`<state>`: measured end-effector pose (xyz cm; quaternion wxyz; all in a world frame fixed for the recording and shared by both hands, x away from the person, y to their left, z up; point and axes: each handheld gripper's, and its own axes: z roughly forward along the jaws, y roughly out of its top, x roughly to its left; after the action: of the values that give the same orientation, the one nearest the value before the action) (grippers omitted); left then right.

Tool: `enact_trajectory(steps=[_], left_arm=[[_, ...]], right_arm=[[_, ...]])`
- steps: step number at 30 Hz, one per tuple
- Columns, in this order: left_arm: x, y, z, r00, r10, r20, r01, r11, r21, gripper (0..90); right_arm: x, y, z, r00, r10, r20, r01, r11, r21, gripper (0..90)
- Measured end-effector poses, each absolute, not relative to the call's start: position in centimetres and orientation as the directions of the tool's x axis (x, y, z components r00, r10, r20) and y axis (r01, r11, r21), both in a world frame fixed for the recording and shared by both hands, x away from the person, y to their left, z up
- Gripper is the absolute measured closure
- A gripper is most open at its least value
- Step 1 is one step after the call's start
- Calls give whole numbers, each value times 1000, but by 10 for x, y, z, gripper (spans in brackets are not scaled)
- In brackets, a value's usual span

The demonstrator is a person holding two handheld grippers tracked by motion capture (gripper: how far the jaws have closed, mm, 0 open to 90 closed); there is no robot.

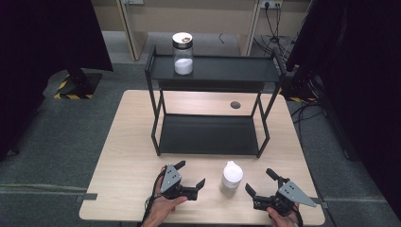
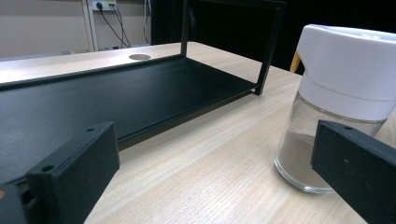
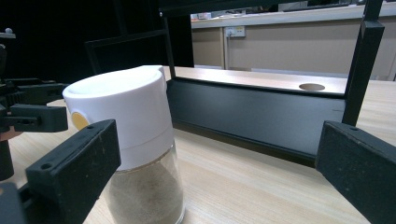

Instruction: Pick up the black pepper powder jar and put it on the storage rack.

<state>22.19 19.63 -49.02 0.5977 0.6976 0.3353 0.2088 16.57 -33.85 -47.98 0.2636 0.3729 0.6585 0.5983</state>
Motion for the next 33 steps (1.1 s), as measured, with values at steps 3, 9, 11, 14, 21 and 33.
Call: enact_trajectory(steps=[3,9,11,14,21,33], left_arm=[[222,197,-490,687,719,-111,219,-59,974,4],[222,198,-490,683,721,-116,222,-54,973,4],[222,198,-490,683,721,-118,223,-52,973,4],[222,198,-490,683,721,-118,223,-52,973,4],[222,198,-490,680,723,-119,224,-50,973,4],[223,198,-490,679,724,-120,225,-49,973,4]], right_arm=[[165,-339,-479,-587,803,98,171,6,985,3],[164,-338,-478,-596,797,98,165,2,986,3],[164,-337,-478,-602,793,95,160,3,987,3],[163,-336,-477,-612,786,93,156,5,988,3],[163,-334,-476,-626,774,94,157,7,988,3],[165,-326,-477,-647,757,91,171,28,985,3]])
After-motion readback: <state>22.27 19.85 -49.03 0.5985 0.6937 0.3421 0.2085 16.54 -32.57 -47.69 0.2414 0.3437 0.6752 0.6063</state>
